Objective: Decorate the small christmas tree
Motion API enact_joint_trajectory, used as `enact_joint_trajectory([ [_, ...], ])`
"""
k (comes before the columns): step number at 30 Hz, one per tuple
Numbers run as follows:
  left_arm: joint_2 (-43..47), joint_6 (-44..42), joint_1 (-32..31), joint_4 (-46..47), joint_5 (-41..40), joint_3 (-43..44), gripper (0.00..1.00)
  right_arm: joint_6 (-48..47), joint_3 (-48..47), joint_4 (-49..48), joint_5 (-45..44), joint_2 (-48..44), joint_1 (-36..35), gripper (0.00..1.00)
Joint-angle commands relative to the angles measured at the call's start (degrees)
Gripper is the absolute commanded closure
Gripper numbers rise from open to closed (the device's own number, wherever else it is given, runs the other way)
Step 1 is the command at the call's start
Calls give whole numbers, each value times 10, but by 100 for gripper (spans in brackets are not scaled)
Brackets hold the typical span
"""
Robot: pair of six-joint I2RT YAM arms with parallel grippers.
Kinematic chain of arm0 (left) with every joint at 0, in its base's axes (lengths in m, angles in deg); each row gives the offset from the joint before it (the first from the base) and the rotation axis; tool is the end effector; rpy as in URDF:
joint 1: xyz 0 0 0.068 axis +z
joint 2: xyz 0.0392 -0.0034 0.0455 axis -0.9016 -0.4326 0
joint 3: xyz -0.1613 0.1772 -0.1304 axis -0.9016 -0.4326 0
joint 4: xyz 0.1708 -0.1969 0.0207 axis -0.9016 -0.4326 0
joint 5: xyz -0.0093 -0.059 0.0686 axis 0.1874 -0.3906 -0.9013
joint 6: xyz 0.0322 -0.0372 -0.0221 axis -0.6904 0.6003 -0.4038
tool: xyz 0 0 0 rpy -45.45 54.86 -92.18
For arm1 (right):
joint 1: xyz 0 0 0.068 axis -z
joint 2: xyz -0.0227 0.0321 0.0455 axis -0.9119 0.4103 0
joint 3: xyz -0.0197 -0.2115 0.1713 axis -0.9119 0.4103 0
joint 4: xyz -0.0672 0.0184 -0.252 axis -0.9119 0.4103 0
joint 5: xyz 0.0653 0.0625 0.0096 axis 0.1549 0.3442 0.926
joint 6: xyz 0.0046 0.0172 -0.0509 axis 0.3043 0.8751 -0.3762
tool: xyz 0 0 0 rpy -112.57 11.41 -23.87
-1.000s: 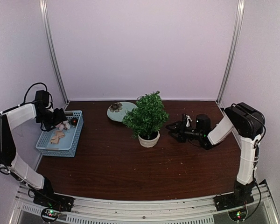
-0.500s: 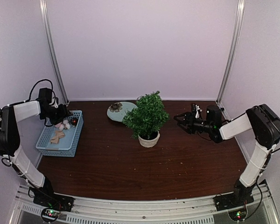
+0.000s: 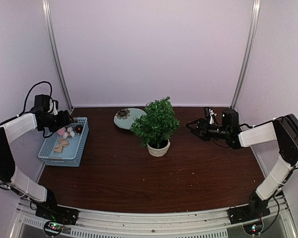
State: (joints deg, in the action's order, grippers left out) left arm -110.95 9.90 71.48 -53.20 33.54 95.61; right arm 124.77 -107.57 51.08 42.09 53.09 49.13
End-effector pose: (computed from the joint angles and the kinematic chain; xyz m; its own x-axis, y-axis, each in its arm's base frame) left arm 0.3066 0.0306 0.2539 -0.6184 -0.5189 -0.5902 -0.2727 0.8461 -0.4581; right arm 0.3071 0.1188 0.1902 -0.8254 0.2605 -0.5009 -0.3853 0.3886 0.8370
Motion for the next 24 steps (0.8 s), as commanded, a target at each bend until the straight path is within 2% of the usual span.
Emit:
enact_joint_trajectory([
  [1, 41, -88, -2, -19, -4, -1, 22, -17, -6, -14, 15, -24, 0, 27],
  [4, 48, -136, -6, -23, 9, 2, 23, -27, -12, -6, 17, -31, 0, 26],
  [7, 47, -218, -32, -38, -4, 12, 23, -33, -17, 1, 20, -41, 2, 25],
  [10, 30, -348, -78, -96, -95, 54, 23, -29, -20, -2, 23, -44, 2, 25],
  [12, 10, -401, -102, -146, -149, 89, 23, -19, -21, -17, 27, -39, 2, 25],
  [16, 7, -463, -104, -189, -164, 110, 23, 11, -18, -63, 37, -20, 3, 25],
  [21, -29, -539, -104, -249, -227, 130, 23, 60, -16, -132, 48, 13, 7, 25],
  [24, -41, -553, -104, -239, -238, 123, 24, 98, -17, -185, 54, 36, 11, 25],
])
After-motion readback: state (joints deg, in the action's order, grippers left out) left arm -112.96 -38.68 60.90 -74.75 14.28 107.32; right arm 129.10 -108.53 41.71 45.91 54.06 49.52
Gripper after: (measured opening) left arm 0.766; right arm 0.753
